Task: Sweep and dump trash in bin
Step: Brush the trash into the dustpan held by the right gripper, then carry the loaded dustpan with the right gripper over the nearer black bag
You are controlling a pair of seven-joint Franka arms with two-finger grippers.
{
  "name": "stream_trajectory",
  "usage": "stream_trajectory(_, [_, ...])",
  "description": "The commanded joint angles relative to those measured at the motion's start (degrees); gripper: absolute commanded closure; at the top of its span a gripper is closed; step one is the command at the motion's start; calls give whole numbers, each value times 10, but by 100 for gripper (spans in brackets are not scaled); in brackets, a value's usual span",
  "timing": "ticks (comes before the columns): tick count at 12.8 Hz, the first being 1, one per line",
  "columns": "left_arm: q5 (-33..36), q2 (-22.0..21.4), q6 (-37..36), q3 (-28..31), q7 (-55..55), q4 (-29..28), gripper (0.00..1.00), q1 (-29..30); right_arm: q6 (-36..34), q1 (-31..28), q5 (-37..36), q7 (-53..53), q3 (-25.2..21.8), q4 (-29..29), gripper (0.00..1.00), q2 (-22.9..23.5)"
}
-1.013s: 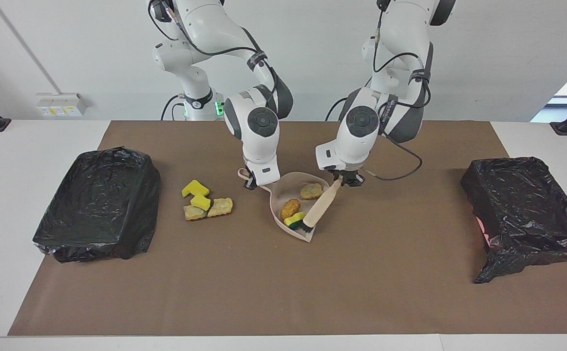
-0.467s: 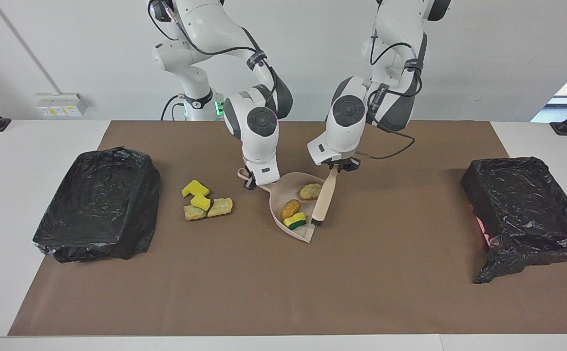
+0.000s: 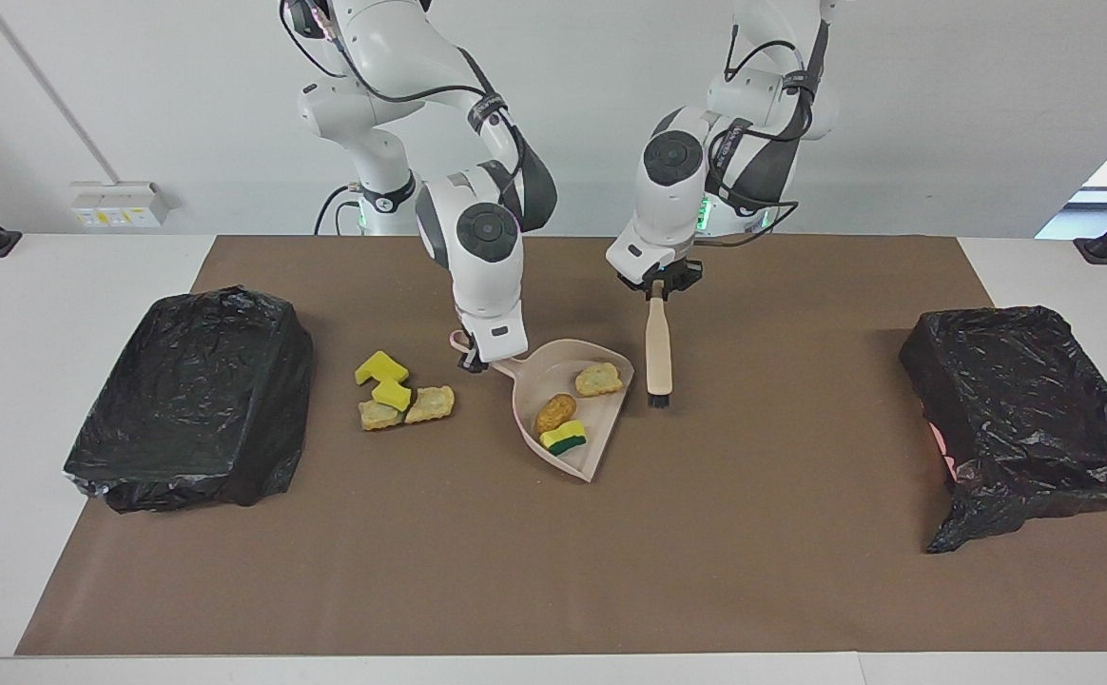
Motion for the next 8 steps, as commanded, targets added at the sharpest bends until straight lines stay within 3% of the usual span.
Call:
stream_trajectory(1, [0, -87, 92, 7, -104, -127, 100, -52, -6, -38, -5, -36, 2, -4, 100, -34])
stream_trajectory(6, [-82, -130, 100, 6, -118, -177, 100, -128, -115, -144, -2, -109, 1, 58, 100, -65])
stream_trajectory(8, [-110, -138, 104, 6, -119, -185, 100, -161, -141, -204, -1, -184, 1, 62, 100, -89])
